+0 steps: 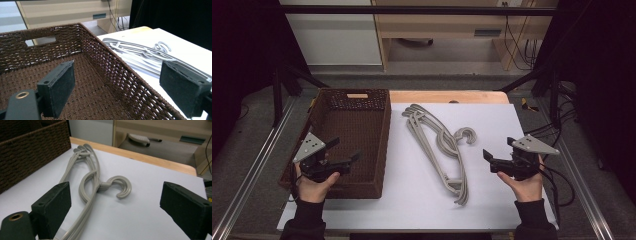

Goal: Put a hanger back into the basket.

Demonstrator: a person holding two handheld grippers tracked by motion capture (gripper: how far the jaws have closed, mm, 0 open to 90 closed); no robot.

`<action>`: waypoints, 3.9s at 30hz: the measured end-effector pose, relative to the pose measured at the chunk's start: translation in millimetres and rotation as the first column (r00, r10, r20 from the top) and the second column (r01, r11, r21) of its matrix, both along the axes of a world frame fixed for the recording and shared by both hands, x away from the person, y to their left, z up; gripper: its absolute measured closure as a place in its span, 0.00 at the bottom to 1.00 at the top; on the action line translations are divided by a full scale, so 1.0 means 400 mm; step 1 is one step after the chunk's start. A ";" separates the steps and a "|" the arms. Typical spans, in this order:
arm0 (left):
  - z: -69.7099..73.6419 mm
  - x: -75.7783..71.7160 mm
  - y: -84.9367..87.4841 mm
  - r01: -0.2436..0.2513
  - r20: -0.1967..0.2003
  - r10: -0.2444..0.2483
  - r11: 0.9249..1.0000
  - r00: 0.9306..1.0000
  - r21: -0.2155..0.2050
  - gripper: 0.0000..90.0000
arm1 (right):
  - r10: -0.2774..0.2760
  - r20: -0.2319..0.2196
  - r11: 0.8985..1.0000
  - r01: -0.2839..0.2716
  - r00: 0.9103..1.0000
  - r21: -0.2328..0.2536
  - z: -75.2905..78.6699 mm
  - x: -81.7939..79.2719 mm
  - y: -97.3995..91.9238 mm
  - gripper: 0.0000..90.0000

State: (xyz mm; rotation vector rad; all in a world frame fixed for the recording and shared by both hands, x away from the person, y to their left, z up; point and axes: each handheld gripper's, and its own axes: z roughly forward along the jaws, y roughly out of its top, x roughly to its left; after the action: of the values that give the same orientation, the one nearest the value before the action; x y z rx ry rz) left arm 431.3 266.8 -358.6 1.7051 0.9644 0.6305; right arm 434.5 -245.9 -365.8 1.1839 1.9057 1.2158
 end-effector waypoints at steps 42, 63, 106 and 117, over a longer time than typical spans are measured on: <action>-0.003 0.000 0.000 -0.009 0.000 0.009 1.000 1.000 0.025 0.14 | 0.010 -0.411 0.991 -0.065 0.912 -0.120 -0.193 0.173 0.176 0.62; -0.004 0.003 0.000 -0.009 -0.004 0.009 1.000 1.000 0.028 0.14 | 0.010 -0.507 0.999 -0.030 0.862 -0.032 -0.200 0.191 0.180 0.81; -0.006 0.007 0.004 -0.013 -0.009 0.013 0.999 1.000 0.030 0.15 | -0.096 -0.426 0.993 0.058 0.900 -0.101 -0.184 0.185 0.192 0.88; -0.004 0.006 0.008 -0.017 -0.007 0.017 0.999 1.000 0.027 0.15 | -0.108 -0.345 0.994 0.092 0.932 -0.065 -0.163 0.172 0.185 0.92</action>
State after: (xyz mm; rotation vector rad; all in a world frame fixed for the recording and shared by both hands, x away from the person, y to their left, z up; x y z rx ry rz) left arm 433.8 269.8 -360.2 1.7252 0.9803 0.6519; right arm 503.3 -171.9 -430.9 1.5328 2.0815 0.9475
